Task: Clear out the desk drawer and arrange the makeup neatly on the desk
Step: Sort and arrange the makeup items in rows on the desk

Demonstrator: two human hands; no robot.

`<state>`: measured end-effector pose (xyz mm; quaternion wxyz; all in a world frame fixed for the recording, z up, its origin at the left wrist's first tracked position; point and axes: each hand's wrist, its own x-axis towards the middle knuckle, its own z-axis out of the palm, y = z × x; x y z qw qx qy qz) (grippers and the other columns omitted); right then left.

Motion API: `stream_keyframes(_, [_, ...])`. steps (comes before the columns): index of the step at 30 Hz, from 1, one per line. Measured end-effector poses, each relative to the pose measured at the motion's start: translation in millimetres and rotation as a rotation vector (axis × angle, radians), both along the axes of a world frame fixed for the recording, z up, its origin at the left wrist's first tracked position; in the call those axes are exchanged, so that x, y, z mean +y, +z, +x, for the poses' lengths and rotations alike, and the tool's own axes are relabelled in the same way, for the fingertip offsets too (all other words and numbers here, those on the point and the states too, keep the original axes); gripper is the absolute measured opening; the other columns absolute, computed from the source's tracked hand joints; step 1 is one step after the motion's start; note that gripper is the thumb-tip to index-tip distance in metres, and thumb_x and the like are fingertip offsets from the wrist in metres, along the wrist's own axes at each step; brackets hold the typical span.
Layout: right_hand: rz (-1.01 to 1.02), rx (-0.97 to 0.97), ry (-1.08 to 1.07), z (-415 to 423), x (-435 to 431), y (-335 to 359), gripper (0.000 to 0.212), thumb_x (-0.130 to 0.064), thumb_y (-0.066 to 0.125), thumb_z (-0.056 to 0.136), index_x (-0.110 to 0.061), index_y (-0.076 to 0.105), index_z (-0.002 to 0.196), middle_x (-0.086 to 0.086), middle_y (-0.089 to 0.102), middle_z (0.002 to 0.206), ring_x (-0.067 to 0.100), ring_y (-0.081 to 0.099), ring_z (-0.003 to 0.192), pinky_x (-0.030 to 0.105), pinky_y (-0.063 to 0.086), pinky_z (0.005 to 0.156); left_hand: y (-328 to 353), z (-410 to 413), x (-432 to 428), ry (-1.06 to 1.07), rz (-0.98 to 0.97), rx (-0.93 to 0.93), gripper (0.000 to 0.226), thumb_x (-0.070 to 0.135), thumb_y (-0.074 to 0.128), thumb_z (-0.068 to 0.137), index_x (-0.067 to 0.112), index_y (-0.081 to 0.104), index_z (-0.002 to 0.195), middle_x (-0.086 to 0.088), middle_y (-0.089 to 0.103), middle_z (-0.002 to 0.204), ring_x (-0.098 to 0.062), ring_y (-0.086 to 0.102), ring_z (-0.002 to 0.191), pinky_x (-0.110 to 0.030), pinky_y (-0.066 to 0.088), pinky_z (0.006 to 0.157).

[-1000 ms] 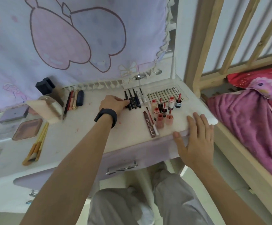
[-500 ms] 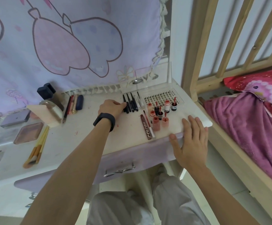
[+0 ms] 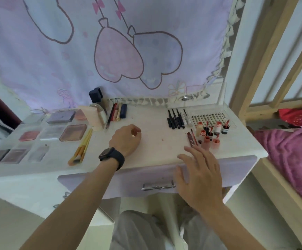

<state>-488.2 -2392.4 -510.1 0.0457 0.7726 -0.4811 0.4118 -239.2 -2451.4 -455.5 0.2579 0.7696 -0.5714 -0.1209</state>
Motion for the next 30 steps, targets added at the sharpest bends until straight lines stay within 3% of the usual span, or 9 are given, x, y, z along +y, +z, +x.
stream_keyframes(5, [0.235,0.187,0.141,57.0,-29.3,10.8,0.042,-0.034,0.062,0.094,-0.012,0.065,0.129,0.011,0.057,0.144,0.028,0.043,0.140,0.045,0.038,0.115,-2.6,29.3,11.9,0.022,0.017,-0.110,0.023,0.036,0.054,0.098,0.032,0.062,0.119,0.002,0.056,0.127,-0.018,0.055,0.113,-0.039,0.051,0.090])
stream_keyframes(9, [0.447,0.409,0.141,77.2,-60.1,10.8,0.062,-0.055,0.030,0.100,-0.024,0.038,0.153,0.005,0.029,0.164,0.024,0.018,0.153,0.043,0.016,0.125,-6.3,42.5,-4.0,-0.015,0.031,-0.198,0.032,0.034,0.053,0.098,0.030,0.055,0.130,0.000,0.044,0.144,-0.020,0.044,0.132,-0.039,0.047,0.098])
stream_keyframes(13, [0.471,0.426,0.125,80.0,-66.3,3.0,0.073,-0.063,0.007,0.094,-0.030,0.027,0.157,0.001,0.020,0.167,0.022,0.012,0.154,0.043,0.010,0.126,-7.9,49.2,-35.9,-0.064,0.018,-0.306,0.043,0.032,0.053,0.098,0.027,0.048,0.141,-0.002,0.036,0.153,-0.024,0.033,0.142,-0.040,0.041,0.105])
stream_keyframes(16, [0.468,0.416,0.118,80.8,-66.4,3.7,0.073,-0.063,0.008,0.095,-0.031,0.028,0.157,0.000,0.021,0.167,0.021,0.013,0.154,0.043,0.009,0.126,-7.0,51.6,-61.0,-0.070,0.042,-0.421,0.049,0.036,0.050,0.099,0.025,0.043,0.146,-0.006,0.032,0.157,-0.030,0.026,0.145,-0.042,0.036,0.110])
stream_keyframes(20, [0.487,0.415,0.126,81.8,-65.4,4.3,0.070,-0.063,0.011,0.095,-0.032,0.025,0.157,-0.002,0.018,0.168,0.020,0.009,0.154,0.042,0.006,0.127,-8.7,56.8,-83.1,-0.053,0.122,-0.536,0.051,0.040,0.041,0.101,0.016,0.045,0.145,-0.012,0.028,0.161,-0.032,0.019,0.150,-0.044,0.017,0.121])
stream_keyframes(23, [0.498,0.382,0.131,81.4,-65.0,4.8,0.067,-0.061,0.017,0.097,-0.032,0.028,0.156,-0.002,0.021,0.167,0.020,0.011,0.154,0.042,0.007,0.126,-11.0,54.7,-85.3,-0.026,0.080,-0.586,0.045,0.037,0.037,0.102,0.012,0.054,0.136,-0.013,0.045,0.151,-0.033,0.033,0.142,-0.044,0.026,0.116])
stream_keyframes(26, [0.501,0.358,0.130,81.7,-65.3,5.0,0.064,-0.060,0.023,0.098,-0.031,0.032,0.155,-0.002,0.023,0.166,0.020,0.013,0.153,0.042,0.008,0.126,-11.1,46.9,-75.4,0.001,0.007,-0.557,0.039,0.034,0.041,0.102,0.012,0.051,0.133,-0.012,0.058,0.132,-0.033,0.046,0.126,-0.043,0.041,0.102])
stream_keyframes(30, [0.500,0.341,0.122,81.0,-64.0,4.1,0.062,-0.060,0.024,0.099,-0.033,0.032,0.154,-0.003,0.022,0.166,0.018,0.013,0.153,0.041,0.008,0.126,-8.8,36.3,-60.4,0.012,-0.078,-0.320,0.027,0.019,0.054,0.098,0.014,0.053,0.124,-0.011,0.058,0.124,-0.031,0.055,0.111,-0.037,0.046,0.081])
